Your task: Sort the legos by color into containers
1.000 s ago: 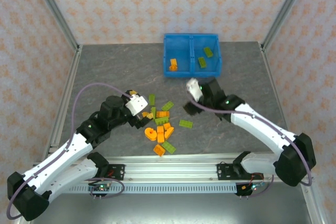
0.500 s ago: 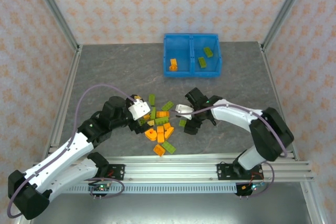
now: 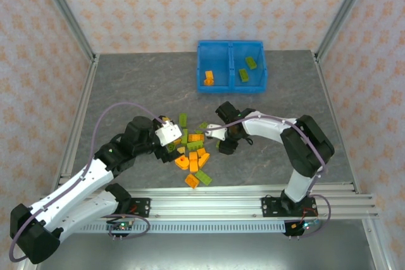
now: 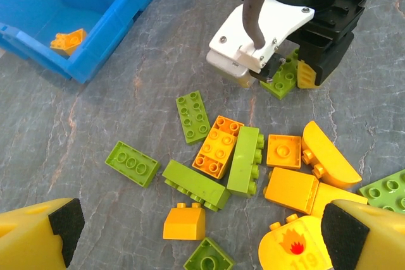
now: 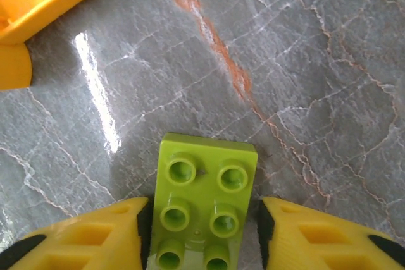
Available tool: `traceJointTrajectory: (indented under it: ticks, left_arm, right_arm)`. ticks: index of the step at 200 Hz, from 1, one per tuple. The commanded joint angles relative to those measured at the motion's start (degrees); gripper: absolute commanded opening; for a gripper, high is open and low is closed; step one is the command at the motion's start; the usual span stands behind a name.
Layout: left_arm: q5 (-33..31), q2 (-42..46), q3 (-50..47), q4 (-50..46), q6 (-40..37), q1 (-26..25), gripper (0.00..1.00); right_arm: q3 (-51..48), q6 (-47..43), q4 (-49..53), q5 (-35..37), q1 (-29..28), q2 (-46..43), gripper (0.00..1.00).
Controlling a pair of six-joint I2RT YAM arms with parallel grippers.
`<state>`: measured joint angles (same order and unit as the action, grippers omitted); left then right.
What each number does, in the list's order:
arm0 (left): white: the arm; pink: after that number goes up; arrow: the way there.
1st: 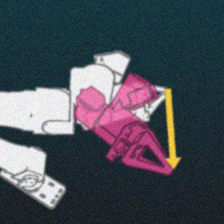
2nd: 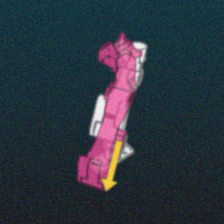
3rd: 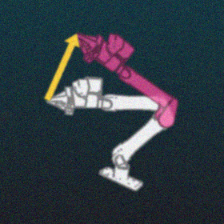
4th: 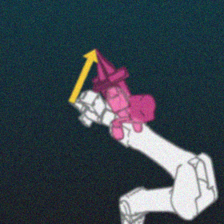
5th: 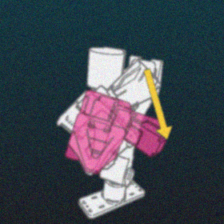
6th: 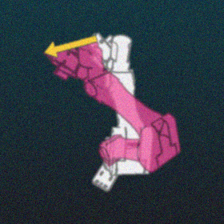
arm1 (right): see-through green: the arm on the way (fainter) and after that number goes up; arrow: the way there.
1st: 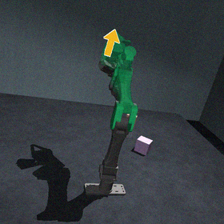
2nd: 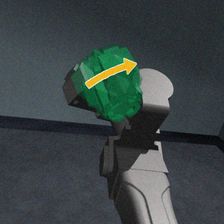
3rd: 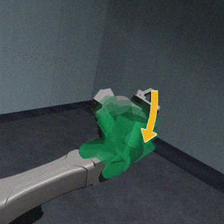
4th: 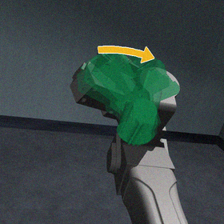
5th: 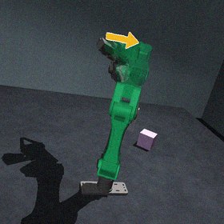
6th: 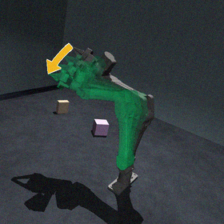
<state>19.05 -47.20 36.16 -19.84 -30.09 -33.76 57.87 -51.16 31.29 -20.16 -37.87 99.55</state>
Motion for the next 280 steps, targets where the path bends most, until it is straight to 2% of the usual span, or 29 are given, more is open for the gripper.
traceJointTrajectory:
  ticks: [1,37,70,113,146,164,191,215,259,280]
  left_arm:
    - [-1.2,-0.4,1.1,0.1,-0.3,-0.4,1.00]
    - [-1.5,-1.1,1.5,0.1,-0.3,-0.4,1.00]
    - [-2.1,-0.8,1.5,0.2,0.2,-0.4,1.00]
    - [-2.3,0.3,1.3,2.2,1.0,-0.4,1.00]
    - [-1.3,0.3,1.6,3.1,1.0,-0.4,1.00]
    - [-1.0,-0.2,2.0,2.8,1.0,-0.4,1.00]
    - [-0.9,-0.4,2.5,1.6,1.0,-0.4,1.00]
    - [-1.5,-0.2,2.9,0.7,1.2,-0.4,1.00]
    - [-2.5,0.2,2.8,0.9,1.2,-0.4,1.00]
    - [-2.4,-0.1,2.8,1.2,1.1,-0.4,1.00]
  right_arm:
    - [-1.0,-1.4,3.5,4.0,0.0,2.1,0.42]
    - [-1.8,-1.0,1.9,3.3,0.0,-1.3,0.33]
    - [-5.4,2.8,-6.3,1.3,0.7,-9.6,0.30]
    - [-10.0,14.2,-21.1,-0.5,6.9,-21.2,0.26]
    - [-5.6,28.1,-30.7,2.8,14.1,-21.2,0.26]
    - [2.4,38.0,-31.4,7.5,17.9,-15.6,0.27]
    - [22.0,49.8,-21.8,14.2,23.0,-0.2,0.28]
    - [41.7,52.8,-10.7,19.2,24.8,14.5,0.28]
    - [71.9,56.3,4.4,17.4,26.0,36.4,0.27]
    - [80.0,58.4,7.7,15.3,26.0,42.4,0.28]
